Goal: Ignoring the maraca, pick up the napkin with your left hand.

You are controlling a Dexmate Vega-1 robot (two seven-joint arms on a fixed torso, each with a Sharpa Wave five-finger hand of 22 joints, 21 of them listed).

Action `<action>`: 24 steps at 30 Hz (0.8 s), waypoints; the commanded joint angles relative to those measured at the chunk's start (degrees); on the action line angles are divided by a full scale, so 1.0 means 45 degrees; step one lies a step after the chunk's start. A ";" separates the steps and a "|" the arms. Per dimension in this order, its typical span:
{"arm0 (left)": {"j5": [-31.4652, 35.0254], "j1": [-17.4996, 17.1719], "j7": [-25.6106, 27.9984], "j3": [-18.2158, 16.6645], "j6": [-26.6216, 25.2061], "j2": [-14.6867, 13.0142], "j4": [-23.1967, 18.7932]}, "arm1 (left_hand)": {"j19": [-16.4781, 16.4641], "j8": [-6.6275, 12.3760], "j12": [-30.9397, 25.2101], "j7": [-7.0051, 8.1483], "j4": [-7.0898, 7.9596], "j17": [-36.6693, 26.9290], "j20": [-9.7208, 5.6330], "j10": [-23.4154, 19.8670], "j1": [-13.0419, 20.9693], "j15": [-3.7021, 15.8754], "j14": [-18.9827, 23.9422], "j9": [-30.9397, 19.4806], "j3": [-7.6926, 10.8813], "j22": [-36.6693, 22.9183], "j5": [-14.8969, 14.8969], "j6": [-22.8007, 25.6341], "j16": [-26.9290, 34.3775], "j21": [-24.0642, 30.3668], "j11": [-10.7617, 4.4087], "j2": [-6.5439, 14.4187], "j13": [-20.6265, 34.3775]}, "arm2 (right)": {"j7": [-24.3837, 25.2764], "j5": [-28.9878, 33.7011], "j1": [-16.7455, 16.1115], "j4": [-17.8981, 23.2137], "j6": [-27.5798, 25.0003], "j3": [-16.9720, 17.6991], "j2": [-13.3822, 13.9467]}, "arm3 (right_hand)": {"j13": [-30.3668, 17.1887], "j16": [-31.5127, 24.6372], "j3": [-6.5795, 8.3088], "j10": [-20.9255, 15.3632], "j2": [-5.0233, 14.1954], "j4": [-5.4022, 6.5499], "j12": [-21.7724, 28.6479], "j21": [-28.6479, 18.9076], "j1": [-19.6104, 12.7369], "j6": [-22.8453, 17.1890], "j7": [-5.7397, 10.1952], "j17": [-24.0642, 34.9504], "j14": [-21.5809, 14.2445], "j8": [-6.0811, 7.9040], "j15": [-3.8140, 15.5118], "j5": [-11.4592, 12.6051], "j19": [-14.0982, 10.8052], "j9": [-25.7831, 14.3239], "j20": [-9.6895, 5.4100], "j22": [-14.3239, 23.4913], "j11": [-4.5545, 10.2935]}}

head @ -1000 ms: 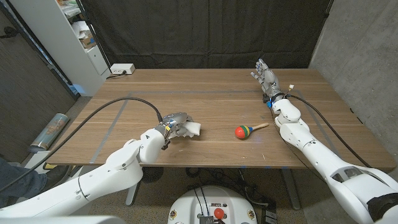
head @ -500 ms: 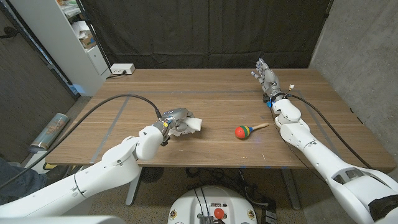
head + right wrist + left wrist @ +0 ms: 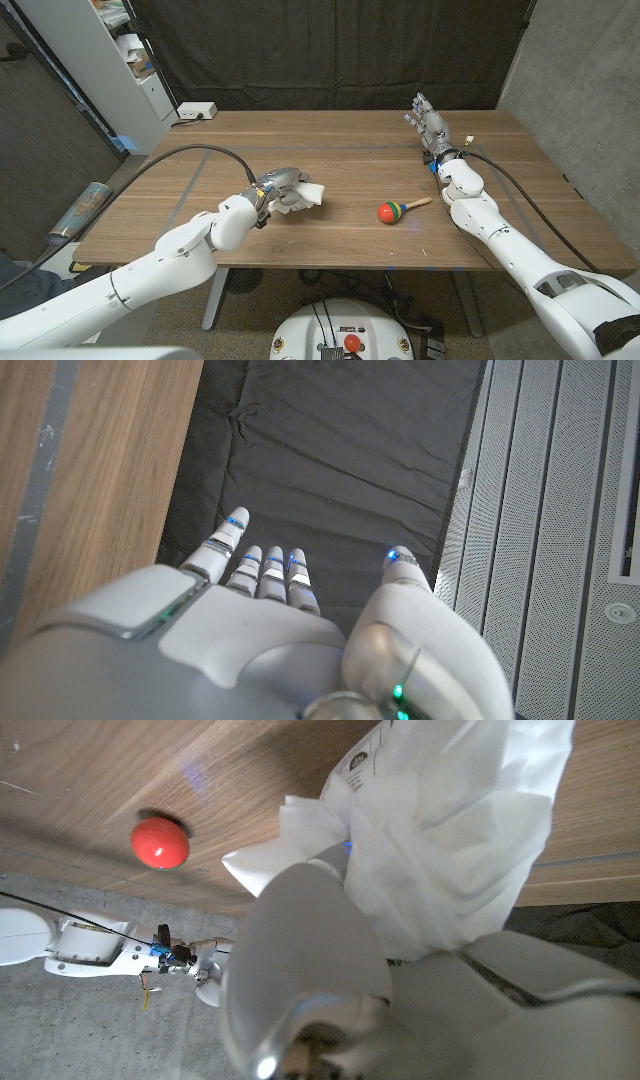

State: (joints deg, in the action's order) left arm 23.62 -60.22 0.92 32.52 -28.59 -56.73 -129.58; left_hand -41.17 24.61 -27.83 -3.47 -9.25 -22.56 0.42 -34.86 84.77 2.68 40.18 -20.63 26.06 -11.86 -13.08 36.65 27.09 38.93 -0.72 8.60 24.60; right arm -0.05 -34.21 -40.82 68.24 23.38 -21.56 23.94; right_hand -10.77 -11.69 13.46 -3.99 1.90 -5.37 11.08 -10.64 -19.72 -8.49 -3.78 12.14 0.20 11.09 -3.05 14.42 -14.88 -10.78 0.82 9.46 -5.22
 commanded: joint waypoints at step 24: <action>0.1133 0.0710 -0.0277 -0.0331 0.0652 -0.0060 -0.0136 | 0.0197 0.0130 -0.0075 -0.0042 0.0039 -0.0354 -0.0046 0.0035 -0.0247 0.0634 0.0393 -0.0231 0.0007 -0.0038 -0.0057 0.0009 -0.0006 0.0420 0.0012 0.0047 0.0299 | 0.0415 0.0252 0.0159 -0.0100 -0.0177 -0.0105 -0.0118 | -0.0040 -0.0049 0.0011 -0.0006 0.0059 -0.0102 0.0064 -0.0082 -0.0056 -0.0053 0.0018 0.0016 -0.0055 0.0045 -0.0063 0.0057 -0.0033 -0.0041 0.0064 0.0069 -0.0067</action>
State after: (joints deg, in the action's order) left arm 26.20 -58.20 0.57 30.96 -26.05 -57.38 -129.96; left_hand -40.58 24.80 -27.83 -3.47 -9.28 -22.59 0.41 -34.86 84.20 2.66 40.20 -21.42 26.03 -11.90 -13.15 36.64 27.01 40.49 -0.72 8.84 25.67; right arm 1.09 -33.29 -40.17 67.87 23.06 -22.09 23.38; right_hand -10.77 -11.69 13.22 -3.99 1.90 -5.61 11.08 -10.64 -19.72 -8.49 -3.79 12.12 0.20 11.09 -3.05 14.41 -14.88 -10.77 0.82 9.46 -5.21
